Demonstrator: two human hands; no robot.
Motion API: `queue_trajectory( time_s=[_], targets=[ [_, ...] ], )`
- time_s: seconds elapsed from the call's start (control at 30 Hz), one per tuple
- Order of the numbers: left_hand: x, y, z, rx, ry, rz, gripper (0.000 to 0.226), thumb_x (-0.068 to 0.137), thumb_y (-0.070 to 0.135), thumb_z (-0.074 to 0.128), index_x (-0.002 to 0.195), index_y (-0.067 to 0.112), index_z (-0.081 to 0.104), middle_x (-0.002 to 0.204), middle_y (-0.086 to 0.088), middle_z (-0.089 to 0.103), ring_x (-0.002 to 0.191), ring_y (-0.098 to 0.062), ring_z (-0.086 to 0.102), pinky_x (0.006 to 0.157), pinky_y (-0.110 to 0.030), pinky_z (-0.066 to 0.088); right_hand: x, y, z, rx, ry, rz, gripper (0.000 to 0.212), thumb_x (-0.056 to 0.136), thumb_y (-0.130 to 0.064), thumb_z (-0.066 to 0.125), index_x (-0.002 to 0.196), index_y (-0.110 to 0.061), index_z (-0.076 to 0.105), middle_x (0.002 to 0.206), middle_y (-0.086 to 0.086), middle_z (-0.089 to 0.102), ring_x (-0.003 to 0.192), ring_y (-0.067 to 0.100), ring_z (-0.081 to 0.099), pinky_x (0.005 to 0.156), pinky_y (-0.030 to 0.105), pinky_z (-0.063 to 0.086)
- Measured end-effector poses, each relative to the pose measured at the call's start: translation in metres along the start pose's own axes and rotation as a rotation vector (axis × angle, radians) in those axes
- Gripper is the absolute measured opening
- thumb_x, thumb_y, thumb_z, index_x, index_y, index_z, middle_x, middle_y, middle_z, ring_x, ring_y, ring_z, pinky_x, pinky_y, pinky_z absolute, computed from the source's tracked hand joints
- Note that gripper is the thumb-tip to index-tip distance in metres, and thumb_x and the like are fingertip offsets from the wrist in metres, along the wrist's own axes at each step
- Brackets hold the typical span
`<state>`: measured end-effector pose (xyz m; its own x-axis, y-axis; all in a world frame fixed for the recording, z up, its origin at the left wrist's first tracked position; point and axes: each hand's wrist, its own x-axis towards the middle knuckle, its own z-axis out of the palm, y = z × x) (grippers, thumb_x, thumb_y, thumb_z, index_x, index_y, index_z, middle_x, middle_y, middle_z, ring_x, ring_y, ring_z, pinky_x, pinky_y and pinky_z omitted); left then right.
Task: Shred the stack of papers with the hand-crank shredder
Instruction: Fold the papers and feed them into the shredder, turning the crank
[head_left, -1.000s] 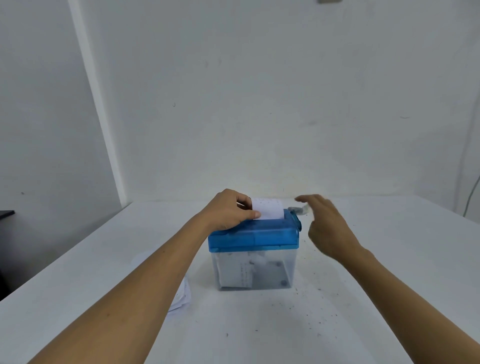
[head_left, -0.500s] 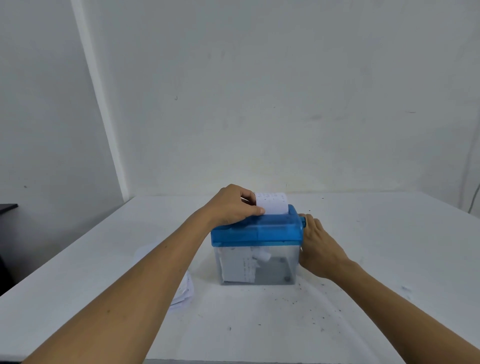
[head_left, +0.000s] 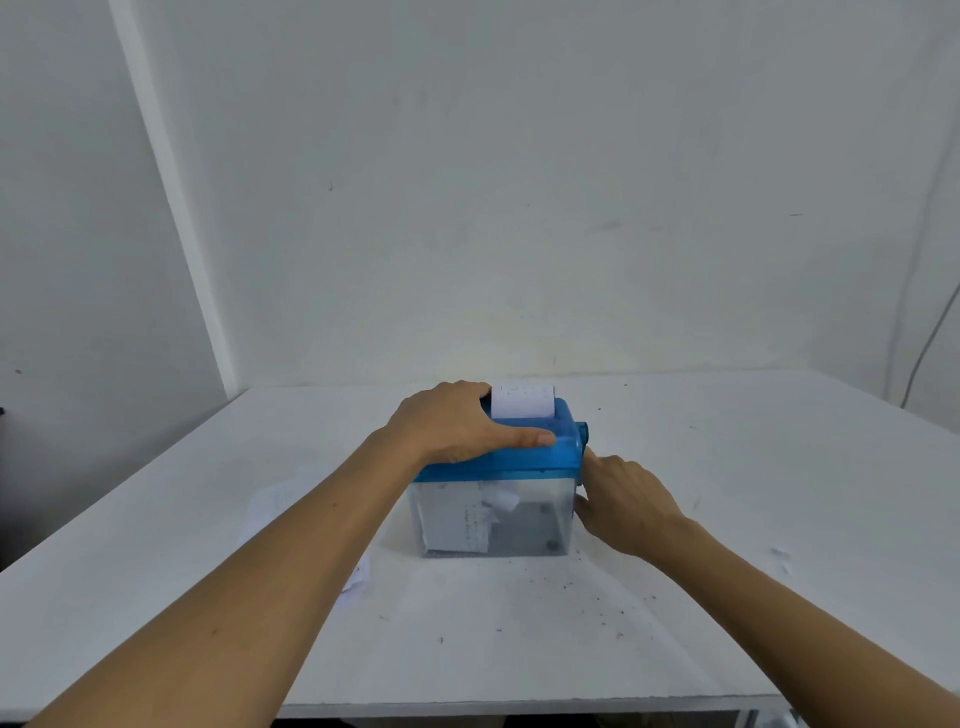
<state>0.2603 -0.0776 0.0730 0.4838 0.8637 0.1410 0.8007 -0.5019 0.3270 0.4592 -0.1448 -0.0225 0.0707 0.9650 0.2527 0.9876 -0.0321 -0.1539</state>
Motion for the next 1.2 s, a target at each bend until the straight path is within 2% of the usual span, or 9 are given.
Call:
queue_trajectory(
  time_s=[0.17, 0.3, 0.43, 0.57, 0.7, 0.9, 0.97, 1.1, 1.2],
  targets=[
    [0.001, 0.001, 0.000, -0.029, -0.002, -0.021, 0.077, 0.056, 0.095, 0.059, 0.100, 0.031, 0.060, 0.095, 0.011, 0.064, 0.085, -0.012, 0.059, 0.069, -0.032, 0.049, -0.009, -0.003, -0.013, -0.010, -0.151, 0.068, 0.022, 0.096, -0.036, 0.057, 0.108, -0.019, 0.060, 0.097, -0.003, 0.066, 0.083, 0.015, 0.064, 0.078, 0.030, 0.058],
    [0.002, 0.001, -0.002, -0.067, -0.016, -0.027, 0.079, 0.053, 0.094, 0.063, 0.100, 0.030, 0.062, 0.094, 0.010, 0.065, 0.085, -0.012, 0.060, 0.073, -0.035, 0.051, -0.015, -0.009, -0.045, 0.049, -0.320, 0.108, 0.020, 0.089, -0.031, 0.060, 0.078, -0.017, 0.050, 0.072, -0.001, 0.058, 0.060, 0.014, 0.062, 0.057, 0.022, 0.048],
    [0.003, 0.003, -0.002, -0.088, -0.052, -0.029, 0.082, 0.051, 0.092, 0.067, 0.105, 0.030, 0.064, 0.098, 0.009, 0.066, 0.088, -0.013, 0.061, 0.080, -0.037, 0.054, -0.020, -0.019, -0.082, 0.149, -0.533, 0.139, 0.019, 0.087, -0.021, 0.064, 0.075, -0.011, 0.052, 0.061, 0.003, 0.055, 0.049, 0.015, 0.060, 0.059, 0.028, 0.058],
    [0.002, 0.004, -0.005, -0.124, -0.083, -0.033, 0.097, 0.037, 0.097, 0.062, 0.107, 0.030, 0.066, 0.100, 0.008, 0.068, 0.091, -0.015, 0.063, 0.088, -0.042, 0.056, -0.016, -0.026, -0.122, 0.248, -0.577, 0.155, 0.024, 0.088, -0.013, 0.065, 0.068, -0.007, 0.053, 0.050, 0.003, 0.048, 0.042, 0.015, 0.050, 0.056, 0.031, 0.057],
    [0.001, 0.005, -0.004, -0.112, -0.090, -0.028, 0.108, 0.033, 0.100, 0.056, 0.121, 0.038, 0.063, 0.111, 0.010, 0.067, 0.097, -0.016, 0.063, 0.091, -0.042, 0.055, -0.006, -0.018, -0.148, 0.270, -0.669, 0.105, 0.032, 0.089, -0.026, 0.072, 0.068, -0.009, 0.057, 0.053, 0.003, 0.056, 0.050, 0.016, 0.059, 0.063, 0.031, 0.059],
    [0.001, 0.005, -0.003, -0.113, -0.084, 0.003, 0.094, 0.051, 0.092, 0.065, 0.129, 0.040, 0.060, 0.112, 0.010, 0.067, 0.098, -0.016, 0.062, 0.090, -0.041, 0.055, 0.015, -0.008, -0.165, 0.452, -0.399, 0.082, 0.047, 0.082, -0.052, 0.073, 0.068, -0.009, 0.060, 0.056, -0.001, 0.059, 0.060, 0.014, 0.066, 0.065, 0.031, 0.059],
    [0.000, 0.005, -0.005, -0.113, -0.077, 0.008, 0.098, 0.049, 0.094, 0.063, 0.130, 0.040, 0.060, 0.113, 0.011, 0.067, 0.098, -0.015, 0.062, 0.091, -0.041, 0.055, 0.022, -0.008, -0.164, 0.441, -0.329, 0.069, 0.044, 0.080, -0.051, 0.076, 0.071, -0.009, 0.066, 0.059, -0.002, 0.063, 0.064, 0.014, 0.068, 0.064, 0.033, 0.061],
    [-0.001, 0.006, -0.003, -0.104, -0.084, 0.026, 0.088, 0.054, 0.092, 0.065, 0.123, 0.037, 0.063, 0.112, 0.011, 0.067, 0.096, -0.014, 0.061, 0.091, -0.042, 0.054, 0.045, 0.000, -0.125, 0.412, 0.060, 0.087, 0.032, 0.088, -0.041, 0.072, 0.082, -0.011, 0.064, 0.069, 0.003, 0.064, 0.058, 0.018, 0.061, 0.047, 0.025, 0.052],
    [0.000, 0.005, -0.001, -0.067, -0.058, 0.013, 0.086, 0.054, 0.093, 0.063, 0.121, 0.039, 0.062, 0.110, 0.013, 0.066, 0.092, -0.011, 0.060, 0.085, -0.037, 0.053, 0.061, 0.008, -0.081, 0.518, 0.213, 0.057, 0.025, 0.092, -0.031, 0.067, 0.080, -0.014, 0.053, 0.077, 0.000, 0.060, 0.065, 0.016, 0.051, 0.056, 0.025, 0.041]
  ],
)
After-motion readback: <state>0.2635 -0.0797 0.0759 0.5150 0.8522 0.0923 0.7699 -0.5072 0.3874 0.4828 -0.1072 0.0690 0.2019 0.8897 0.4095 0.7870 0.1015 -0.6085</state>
